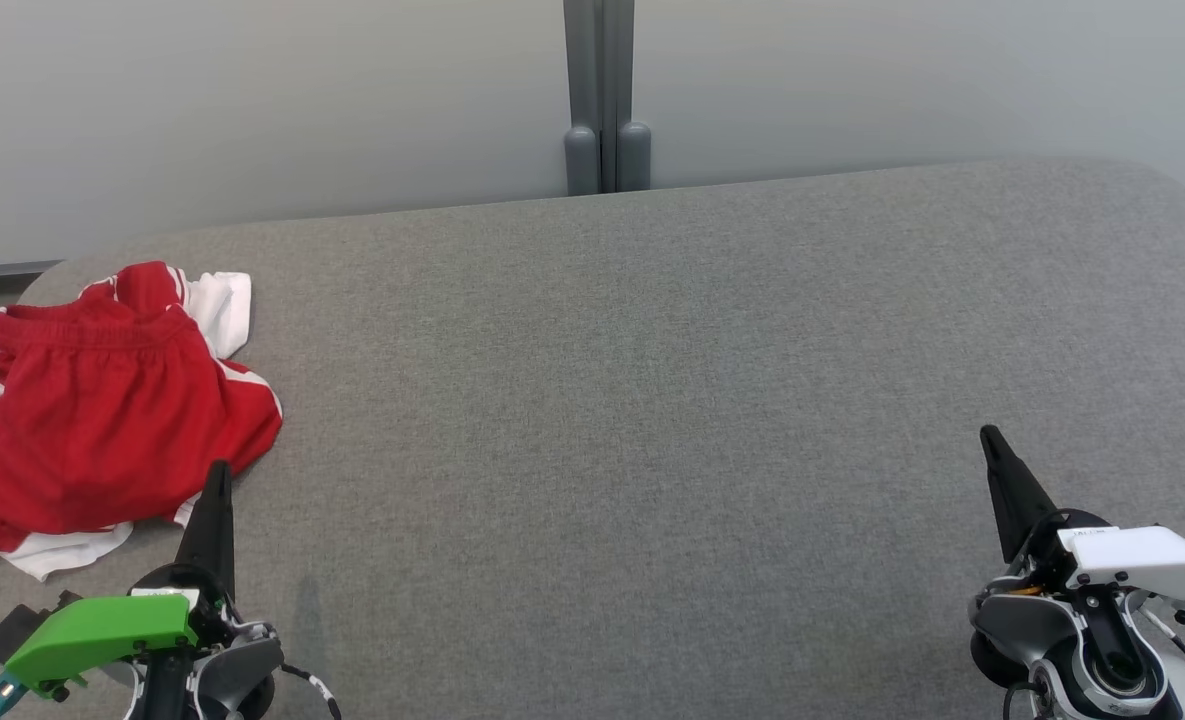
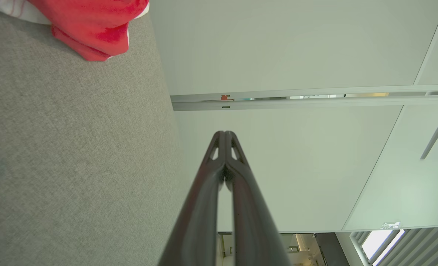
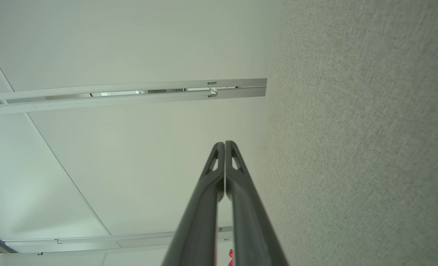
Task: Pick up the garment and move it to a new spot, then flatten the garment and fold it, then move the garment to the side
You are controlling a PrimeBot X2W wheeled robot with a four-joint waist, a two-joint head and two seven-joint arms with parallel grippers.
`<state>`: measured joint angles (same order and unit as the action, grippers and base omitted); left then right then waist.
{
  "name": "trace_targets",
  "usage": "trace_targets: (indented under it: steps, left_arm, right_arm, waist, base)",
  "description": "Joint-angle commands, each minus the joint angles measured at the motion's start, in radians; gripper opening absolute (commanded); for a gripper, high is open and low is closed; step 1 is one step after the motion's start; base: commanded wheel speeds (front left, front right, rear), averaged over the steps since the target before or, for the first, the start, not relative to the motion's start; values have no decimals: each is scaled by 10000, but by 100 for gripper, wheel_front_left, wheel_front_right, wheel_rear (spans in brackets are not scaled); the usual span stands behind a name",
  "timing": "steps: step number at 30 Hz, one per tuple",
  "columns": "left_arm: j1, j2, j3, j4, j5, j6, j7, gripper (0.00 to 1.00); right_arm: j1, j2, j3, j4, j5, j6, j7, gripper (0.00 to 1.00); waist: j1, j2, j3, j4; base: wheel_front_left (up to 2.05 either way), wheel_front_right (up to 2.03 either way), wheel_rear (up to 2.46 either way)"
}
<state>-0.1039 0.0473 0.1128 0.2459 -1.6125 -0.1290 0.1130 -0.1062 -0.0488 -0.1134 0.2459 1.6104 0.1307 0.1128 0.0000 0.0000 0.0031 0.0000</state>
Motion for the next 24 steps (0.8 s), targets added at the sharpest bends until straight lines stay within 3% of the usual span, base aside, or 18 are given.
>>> trace_targets:
  steps: [1, 24]
  left_arm:
    - [-121, 84, 28, -1, 7, -62, 9, 0]
    - [-121, 84, 28, -1, 7, -62, 9, 0]
  right_arm:
    - [-63, -45, -13, 0, 46, 23, 14, 0]
    - [-63, -45, -13, 0, 46, 23, 14, 0]
  waist:
    - [0, 0, 0, 0]
    - [0, 0, 0, 0]
  base:
    - [0, 0, 0]
    - [0, 0, 0]
